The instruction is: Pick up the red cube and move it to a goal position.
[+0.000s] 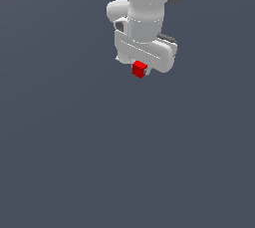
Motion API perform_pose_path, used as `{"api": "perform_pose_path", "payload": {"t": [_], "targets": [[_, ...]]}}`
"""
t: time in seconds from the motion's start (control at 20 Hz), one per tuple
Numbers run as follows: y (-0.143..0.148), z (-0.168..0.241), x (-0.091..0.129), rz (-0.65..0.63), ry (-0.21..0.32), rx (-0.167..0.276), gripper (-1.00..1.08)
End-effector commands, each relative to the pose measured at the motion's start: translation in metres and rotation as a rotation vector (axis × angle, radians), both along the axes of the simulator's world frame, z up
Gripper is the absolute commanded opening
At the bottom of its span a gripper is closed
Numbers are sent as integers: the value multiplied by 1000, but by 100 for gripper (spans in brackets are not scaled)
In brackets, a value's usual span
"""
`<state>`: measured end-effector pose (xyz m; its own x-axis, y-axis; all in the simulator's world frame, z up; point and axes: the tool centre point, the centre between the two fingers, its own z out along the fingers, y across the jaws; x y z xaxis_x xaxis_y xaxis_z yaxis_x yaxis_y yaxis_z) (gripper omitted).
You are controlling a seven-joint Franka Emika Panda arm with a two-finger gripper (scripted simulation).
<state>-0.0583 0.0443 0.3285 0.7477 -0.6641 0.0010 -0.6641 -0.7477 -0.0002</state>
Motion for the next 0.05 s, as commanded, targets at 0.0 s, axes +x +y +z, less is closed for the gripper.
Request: {"api": "perform_pose_path", "payload": {"t": [0.0], "targets": [[1, 3, -1, 0, 1, 0, -100]]}}
